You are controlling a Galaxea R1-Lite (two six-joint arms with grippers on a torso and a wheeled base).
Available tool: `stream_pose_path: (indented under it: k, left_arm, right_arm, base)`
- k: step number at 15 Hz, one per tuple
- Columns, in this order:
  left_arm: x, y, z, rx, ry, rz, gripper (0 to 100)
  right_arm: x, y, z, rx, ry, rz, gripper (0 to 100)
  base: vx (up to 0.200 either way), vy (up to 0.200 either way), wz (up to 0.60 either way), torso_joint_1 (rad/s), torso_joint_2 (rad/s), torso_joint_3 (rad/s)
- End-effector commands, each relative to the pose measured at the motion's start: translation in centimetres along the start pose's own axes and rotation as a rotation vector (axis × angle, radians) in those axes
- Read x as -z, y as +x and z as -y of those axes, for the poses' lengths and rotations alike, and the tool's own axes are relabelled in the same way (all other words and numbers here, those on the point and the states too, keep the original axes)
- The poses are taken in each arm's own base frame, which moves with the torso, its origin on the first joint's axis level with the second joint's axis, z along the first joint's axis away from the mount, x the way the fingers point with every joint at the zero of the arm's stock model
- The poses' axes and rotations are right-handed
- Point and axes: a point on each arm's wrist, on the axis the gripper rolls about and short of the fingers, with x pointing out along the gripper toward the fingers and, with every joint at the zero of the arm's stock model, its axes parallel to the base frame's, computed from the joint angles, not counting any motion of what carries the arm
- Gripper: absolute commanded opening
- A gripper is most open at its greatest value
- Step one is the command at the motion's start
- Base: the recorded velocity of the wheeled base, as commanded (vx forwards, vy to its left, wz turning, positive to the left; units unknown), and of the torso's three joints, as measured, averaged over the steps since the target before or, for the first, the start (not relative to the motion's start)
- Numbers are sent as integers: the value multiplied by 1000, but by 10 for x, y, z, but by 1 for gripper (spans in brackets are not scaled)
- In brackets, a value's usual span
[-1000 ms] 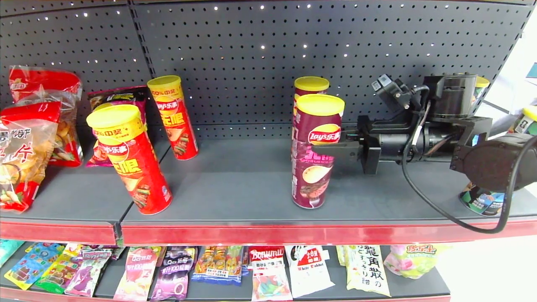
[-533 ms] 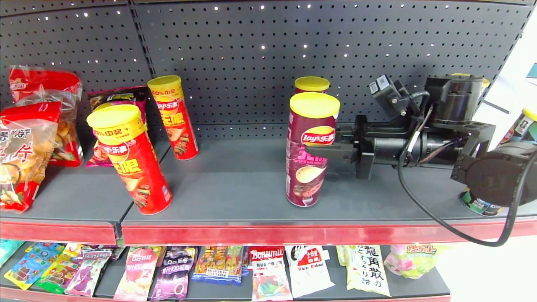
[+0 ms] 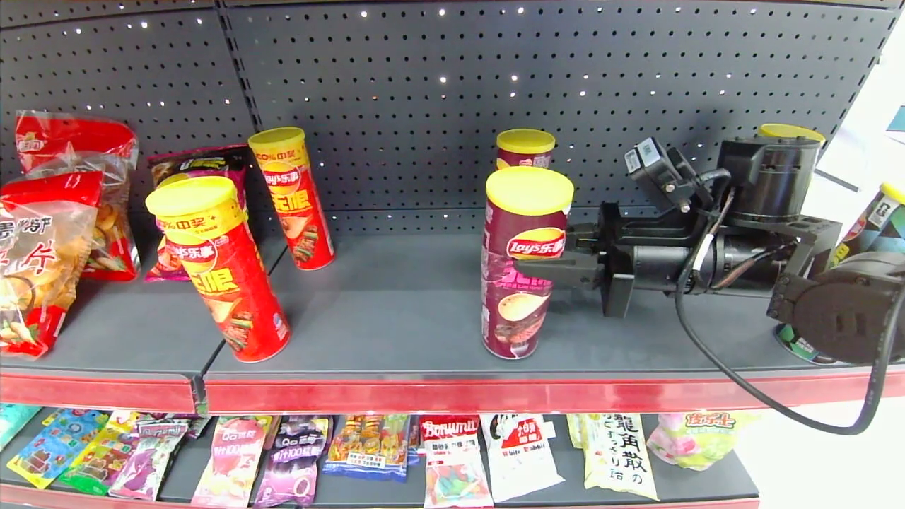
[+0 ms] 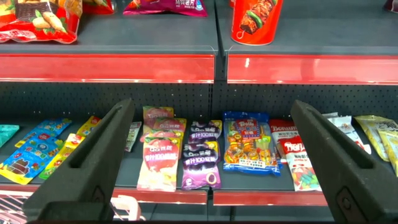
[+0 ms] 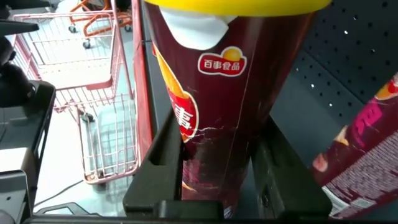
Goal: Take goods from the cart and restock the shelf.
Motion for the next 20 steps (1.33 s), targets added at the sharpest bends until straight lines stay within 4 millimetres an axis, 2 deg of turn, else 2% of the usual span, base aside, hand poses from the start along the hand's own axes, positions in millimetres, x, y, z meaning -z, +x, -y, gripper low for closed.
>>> stream_pose_path:
  k: [1,7,19,20]
  left_arm:
    - [0,0,0,-2,0,0,100]
    - [0,0,0,-1,0,0,100]
    - [0,0,0,-1,0,0,100]
    - [0,0,0,-2,0,0,100]
  right_arm:
    - [-1,1,-3,-8,-4,2,0]
    - [7,2,-9,-24,-20,-14,0]
    - [9,1,-11,-3,-9,-29,0]
    - [9,1,-11,-3,-9,-29,100]
  base:
    - [0,0,0,0,0,0]
    - [0,0,0,0,0,0]
    - [0,0,0,0,0,0]
    - [0,0,0,0,0,0]
